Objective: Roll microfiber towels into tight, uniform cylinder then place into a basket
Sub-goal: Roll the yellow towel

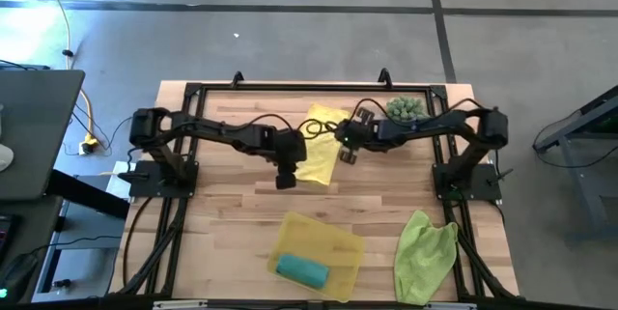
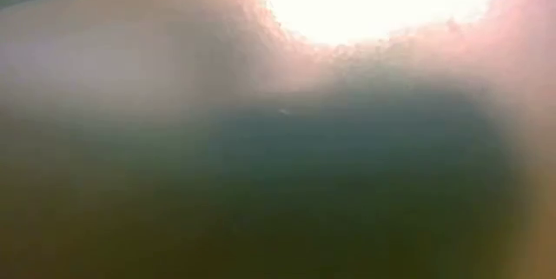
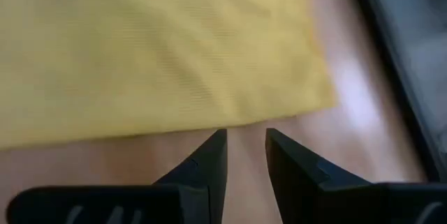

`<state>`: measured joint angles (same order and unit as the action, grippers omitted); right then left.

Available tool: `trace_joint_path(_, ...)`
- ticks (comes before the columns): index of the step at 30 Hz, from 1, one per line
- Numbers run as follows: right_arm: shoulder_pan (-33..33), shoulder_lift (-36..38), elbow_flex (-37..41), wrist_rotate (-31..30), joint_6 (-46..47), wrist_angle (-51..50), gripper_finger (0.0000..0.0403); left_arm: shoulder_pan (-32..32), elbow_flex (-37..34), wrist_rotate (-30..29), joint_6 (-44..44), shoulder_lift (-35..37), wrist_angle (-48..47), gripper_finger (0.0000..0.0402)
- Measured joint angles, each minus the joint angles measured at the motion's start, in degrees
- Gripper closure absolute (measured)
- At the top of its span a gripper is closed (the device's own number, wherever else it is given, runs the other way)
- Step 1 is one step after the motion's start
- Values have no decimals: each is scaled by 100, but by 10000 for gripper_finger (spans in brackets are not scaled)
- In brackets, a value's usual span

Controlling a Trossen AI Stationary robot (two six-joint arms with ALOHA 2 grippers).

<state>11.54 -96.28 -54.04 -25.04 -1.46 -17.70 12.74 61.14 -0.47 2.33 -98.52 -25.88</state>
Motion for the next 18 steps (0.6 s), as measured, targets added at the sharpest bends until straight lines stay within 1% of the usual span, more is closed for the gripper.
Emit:
trace_joint_path(4, -455, 165, -2, 915, -105, -444, 311, -3, 2, -13, 1116, 257, -125, 316)
trace_joint_path(6, -755, 174, -2, 1158, -376, -572, 311, -5, 2, -8, 1794, 306, -201, 316)
trace_joint_path(10, -1381, 153, -2, 1079, -1077, -526, 311, -10, 3, -2, 3028, 283, -274, 316)
trace_joint_path(13, -1709, 124, -3, 996, -1242, -389, 311, -10, -2, -17, 3833, 152, -409, 316)
trace_joint_path(15, -1846, 104, -4, 971, -1250, -310, 311, -10, -3, -21, 4165, 105, -460, 316)
trace_joint_path(18, -1949, 47, -7, 924, -1254, -58, 311, -10, -1, -92, 4334, 51, -538, 316)
